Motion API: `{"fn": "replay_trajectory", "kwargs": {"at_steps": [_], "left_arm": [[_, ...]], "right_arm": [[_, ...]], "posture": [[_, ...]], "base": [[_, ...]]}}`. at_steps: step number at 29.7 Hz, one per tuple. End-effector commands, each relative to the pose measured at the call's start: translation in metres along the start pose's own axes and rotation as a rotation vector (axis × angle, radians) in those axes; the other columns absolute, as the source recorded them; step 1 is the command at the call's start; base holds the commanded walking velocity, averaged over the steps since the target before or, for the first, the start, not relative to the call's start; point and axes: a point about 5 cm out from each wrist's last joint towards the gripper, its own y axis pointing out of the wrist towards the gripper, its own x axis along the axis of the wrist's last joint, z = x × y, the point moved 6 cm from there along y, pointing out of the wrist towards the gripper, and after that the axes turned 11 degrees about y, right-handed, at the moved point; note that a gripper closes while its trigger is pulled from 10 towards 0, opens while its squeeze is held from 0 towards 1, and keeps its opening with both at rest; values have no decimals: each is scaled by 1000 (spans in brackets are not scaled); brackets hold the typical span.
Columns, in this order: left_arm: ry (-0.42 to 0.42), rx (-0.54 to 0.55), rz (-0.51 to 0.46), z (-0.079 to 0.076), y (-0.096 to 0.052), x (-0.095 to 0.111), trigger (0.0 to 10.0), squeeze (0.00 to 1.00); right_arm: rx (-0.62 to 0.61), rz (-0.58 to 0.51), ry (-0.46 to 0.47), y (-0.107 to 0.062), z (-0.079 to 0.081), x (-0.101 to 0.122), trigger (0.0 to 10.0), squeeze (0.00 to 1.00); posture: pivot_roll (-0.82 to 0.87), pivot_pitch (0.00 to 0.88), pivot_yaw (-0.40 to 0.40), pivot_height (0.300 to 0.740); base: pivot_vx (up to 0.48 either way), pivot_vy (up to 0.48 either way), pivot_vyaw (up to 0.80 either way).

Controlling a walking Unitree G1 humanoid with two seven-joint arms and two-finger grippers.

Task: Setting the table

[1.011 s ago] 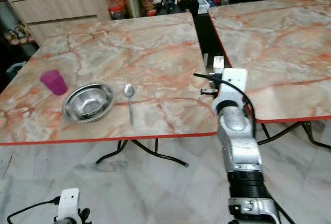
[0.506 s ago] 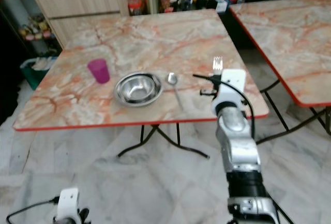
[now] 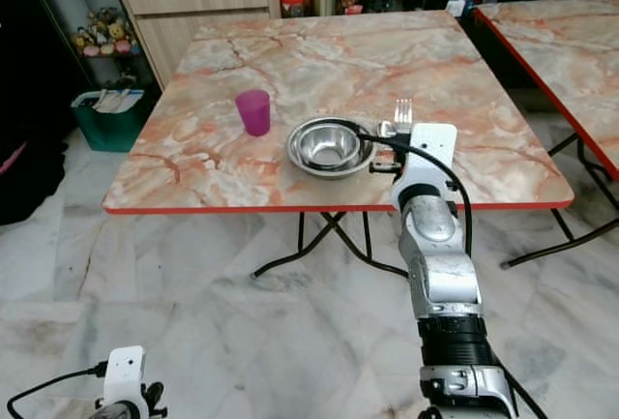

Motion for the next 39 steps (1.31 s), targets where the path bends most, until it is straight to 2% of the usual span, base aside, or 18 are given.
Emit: {"fn": "replay_trajectory", "kwargs": {"at_steps": [1,8,9,10,14,26,30,34,39], "left_arm": [[2,2,16,2,0,-4,10000,0],[21,-1,6,1,0,0,10000,0],[24,-6,-76,-6,4,30,10000,0],[24,-8,-112,-9,5,44,10000,0],[20,-6,-112,-9,6,44,10000,0],[13,0,-106,-9,6,43,10000,0],[7,3,-105,-10,6,43,10000,0],[6,2,-105,-10,6,43,10000,0],[3,2,-104,-10,6,43,10000,0]], "right_arm": [[-4,-19,1,1,-1,6,10000,0],[-4,-15,-4,1,-1,6,10000,0],[-1,-14,-6,1,0,6,10000,0],[1,-13,-8,1,0,5,10000,0],[4,-10,-14,1,1,5,10000,0],[13,-4,-22,1,2,3,10000,0],[39,-6,-75,1,6,4,10000,0],[27,-10,-22,1,5,4,10000,0],[22,-8,-32,0,2,4,10000,0]], "posture": [[-43,87,68,740],[-39,88,67,740],[-39,88,67,740],[-38,89,66,740],[-39,88,66,740],[-41,86,64,740],[-41,86,63,740],[-41,86,61,740],[-42,86,61,740]], "base": [[277,0,0],[320,-191,0],[322,-352,0],[322,-352,0],[322,-352,0],[427,0,0],[421,0,308],[413,0,578],[140,0,0]]}}
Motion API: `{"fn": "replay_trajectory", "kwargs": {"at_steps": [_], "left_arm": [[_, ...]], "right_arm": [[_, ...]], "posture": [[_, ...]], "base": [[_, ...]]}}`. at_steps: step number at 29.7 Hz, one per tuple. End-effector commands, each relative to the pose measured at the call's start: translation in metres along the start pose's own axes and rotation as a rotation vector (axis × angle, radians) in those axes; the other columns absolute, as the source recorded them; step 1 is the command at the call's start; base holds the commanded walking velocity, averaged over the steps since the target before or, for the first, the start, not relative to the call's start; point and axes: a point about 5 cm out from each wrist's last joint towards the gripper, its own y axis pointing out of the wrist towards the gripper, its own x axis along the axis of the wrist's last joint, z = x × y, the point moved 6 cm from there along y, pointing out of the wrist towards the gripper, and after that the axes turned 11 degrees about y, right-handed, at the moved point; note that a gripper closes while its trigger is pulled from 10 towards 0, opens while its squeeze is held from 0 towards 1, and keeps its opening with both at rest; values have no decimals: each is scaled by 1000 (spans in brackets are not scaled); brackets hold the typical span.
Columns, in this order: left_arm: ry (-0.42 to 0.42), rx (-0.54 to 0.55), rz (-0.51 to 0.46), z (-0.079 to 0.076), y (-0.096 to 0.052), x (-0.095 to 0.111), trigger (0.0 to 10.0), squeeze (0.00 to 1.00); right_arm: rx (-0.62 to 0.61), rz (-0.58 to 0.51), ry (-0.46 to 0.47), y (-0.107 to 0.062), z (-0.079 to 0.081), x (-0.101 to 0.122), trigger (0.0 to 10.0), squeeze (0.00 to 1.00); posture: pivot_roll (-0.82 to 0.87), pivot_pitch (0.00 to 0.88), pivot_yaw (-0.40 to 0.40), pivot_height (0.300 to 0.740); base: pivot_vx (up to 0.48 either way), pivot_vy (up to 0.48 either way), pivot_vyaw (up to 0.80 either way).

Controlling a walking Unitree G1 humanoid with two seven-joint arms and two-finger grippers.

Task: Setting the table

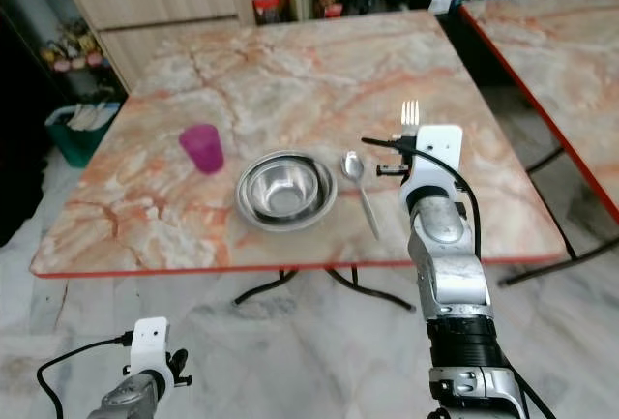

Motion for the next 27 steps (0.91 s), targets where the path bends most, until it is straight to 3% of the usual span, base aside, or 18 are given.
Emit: {"fn": "replay_trajectory", "kwargs": {"at_steps": [1,22,27], "left_arm": [[-11,22,28,10,-2,-9,10000,0],[31,-8,74,8,-2,-14,10000,0],[57,37,101,14,-2,-17,10000,0]], "right_arm": [[27,3,6,-1,10,-1,10000,0],[-12,22,-5,-4,-7,-6,10000,0],[-16,18,-7,-5,-8,-4,10000,0]], "posture": [[-42,86,61,740],[-46,86,62,740],[-47,89,63,740]], "base": [[0,0,0],[0,0,0],[0,0,0]]}}
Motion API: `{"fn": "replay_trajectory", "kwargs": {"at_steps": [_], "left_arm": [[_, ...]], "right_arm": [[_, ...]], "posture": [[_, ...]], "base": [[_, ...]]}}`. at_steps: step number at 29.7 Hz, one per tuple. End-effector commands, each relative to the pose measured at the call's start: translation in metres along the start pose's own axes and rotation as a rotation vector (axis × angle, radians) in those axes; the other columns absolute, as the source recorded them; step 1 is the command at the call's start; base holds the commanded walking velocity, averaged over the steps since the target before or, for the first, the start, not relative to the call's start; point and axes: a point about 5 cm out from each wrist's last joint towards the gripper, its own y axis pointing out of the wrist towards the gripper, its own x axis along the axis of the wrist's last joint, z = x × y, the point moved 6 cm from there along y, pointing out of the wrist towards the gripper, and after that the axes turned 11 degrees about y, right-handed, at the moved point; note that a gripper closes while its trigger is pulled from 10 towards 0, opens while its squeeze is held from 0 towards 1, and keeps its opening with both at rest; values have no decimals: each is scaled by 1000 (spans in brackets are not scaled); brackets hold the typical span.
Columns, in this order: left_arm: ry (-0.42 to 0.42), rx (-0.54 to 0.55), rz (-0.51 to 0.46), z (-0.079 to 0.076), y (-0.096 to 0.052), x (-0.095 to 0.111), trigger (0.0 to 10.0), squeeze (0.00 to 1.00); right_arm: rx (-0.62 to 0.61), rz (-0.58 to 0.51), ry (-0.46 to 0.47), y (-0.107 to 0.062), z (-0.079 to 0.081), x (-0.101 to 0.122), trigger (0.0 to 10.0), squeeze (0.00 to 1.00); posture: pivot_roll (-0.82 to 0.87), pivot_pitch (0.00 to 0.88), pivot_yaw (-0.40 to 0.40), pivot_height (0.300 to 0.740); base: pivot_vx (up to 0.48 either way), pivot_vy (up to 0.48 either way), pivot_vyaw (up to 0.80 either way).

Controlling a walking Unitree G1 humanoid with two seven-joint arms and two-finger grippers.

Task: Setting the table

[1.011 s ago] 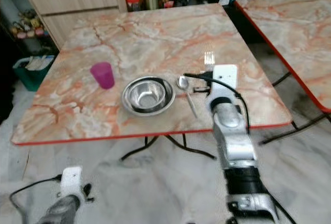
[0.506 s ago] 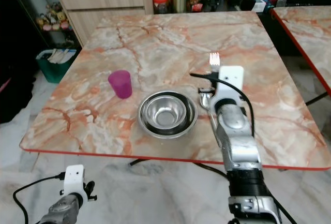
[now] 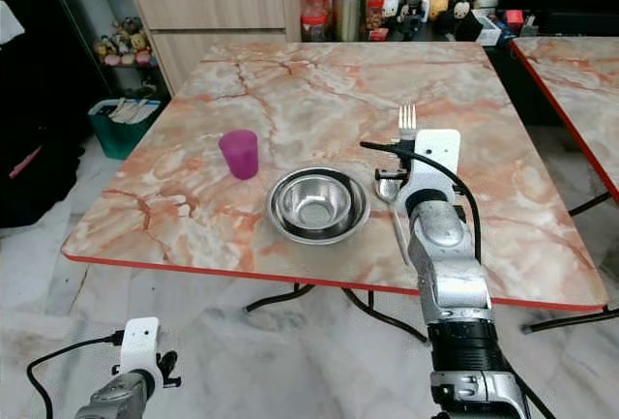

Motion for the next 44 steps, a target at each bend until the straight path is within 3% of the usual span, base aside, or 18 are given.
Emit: {"fn": "replay_trajectory", "kwargs": {"at_steps": [1,12,22,31,33,34,35,38,44], "left_arm": [[12,22,32,6,0,-6,10000,0],[49,34,58,8,0,-8,10000,0],[84,23,47,6,0,-6,10000,0],[101,65,68,10,0,-8,10000,0],[97,92,85,30,-6,-27,10000,0],[85,127,123,65,-20,-60,10000,0],[84,134,132,72,-24,-67,10000,0],[57,166,135,84,-30,-76,10000,0],[-5,213,104,96,-28,-63,10000,0]], "right_arm": [[1,-16,5,-1,1,6,10000,0],[28,-5,24,-1,14,0,10000,0],[16,-12,18,-1,7,4,10000,0],[24,-5,25,-1,12,0,10000,0],[26,-5,25,-1,13,0,10000,0],[26,-6,25,-1,13,1,10000,0],[26,-6,25,-1,12,1,10000,0],[22,-9,23,0,10,3,10000,0],[21,-8,20,-1,10,2,10000,0]], "posture": [[-47,89,63,740],[-35,88,62,740],[-42,88,58,740],[-31,90,59,740],[-31,90,58,740],[-31,90,58,740],[-31,90,58,740],[-32,89,57,740],[-31,90,56,740]], "base": [[0,0,0],[0,0,0],[0,0,0],[0,0,0],[0,0,0],[0,0,0],[0,0,0],[0,0,0],[0,0,0]]}}
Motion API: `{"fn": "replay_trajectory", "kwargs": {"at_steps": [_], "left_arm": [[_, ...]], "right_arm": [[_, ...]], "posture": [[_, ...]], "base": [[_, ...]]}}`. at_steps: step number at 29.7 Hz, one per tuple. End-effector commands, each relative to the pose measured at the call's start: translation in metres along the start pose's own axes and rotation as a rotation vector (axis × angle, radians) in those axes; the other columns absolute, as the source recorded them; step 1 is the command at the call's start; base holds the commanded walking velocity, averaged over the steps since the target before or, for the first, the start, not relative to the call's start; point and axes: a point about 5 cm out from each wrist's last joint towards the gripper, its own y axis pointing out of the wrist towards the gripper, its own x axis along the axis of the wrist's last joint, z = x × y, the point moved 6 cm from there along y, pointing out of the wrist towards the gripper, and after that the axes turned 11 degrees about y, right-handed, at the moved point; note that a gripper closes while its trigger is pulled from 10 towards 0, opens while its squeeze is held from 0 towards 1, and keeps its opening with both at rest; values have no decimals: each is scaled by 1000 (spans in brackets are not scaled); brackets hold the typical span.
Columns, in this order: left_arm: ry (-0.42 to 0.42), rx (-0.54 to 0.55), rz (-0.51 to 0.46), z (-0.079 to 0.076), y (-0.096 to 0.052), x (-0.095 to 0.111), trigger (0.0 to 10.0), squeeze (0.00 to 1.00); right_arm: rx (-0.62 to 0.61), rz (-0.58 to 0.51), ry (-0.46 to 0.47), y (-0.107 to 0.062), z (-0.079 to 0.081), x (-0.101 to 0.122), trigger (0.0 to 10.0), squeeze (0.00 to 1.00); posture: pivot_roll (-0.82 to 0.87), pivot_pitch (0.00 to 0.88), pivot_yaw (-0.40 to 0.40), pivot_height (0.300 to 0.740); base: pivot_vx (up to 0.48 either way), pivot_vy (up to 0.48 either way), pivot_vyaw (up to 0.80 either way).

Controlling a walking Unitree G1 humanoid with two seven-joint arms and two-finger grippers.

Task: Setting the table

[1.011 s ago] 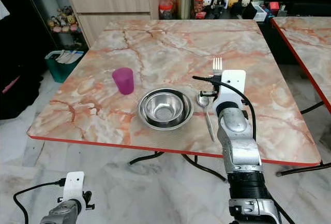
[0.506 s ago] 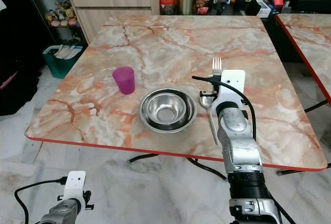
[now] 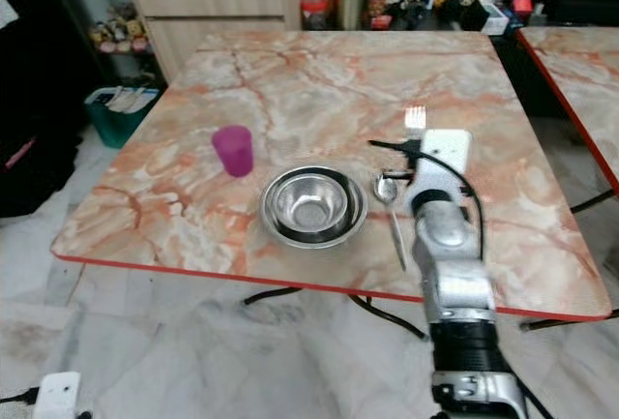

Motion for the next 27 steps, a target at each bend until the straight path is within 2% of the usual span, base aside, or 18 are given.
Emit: {"fn": "replay_trajectory", "kwargs": {"at_steps": [1,7,17,27], "left_arm": [[-6,21,-22,12,1,7,10000,0],[-9,-22,-30,5,1,10,10000,0],[-5,-85,-49,-25,2,16,10000,0],[-5,-98,-53,-31,2,17,10000,0]], "right_arm": [[-7,-20,1,0,-3,7,10000,0],[-5,-20,3,0,-3,7,10000,0],[-6,-4,-22,-1,-4,3,10000,0],[-8,0,-13,-2,-4,1,10000,0]], "posture": [[-31,90,56,740],[-29,88,56,740],[-35,91,56,740],[-36,86,56,740]], "base": [[0,0,0],[0,0,0],[0,-51,0],[0,-257,0]]}}
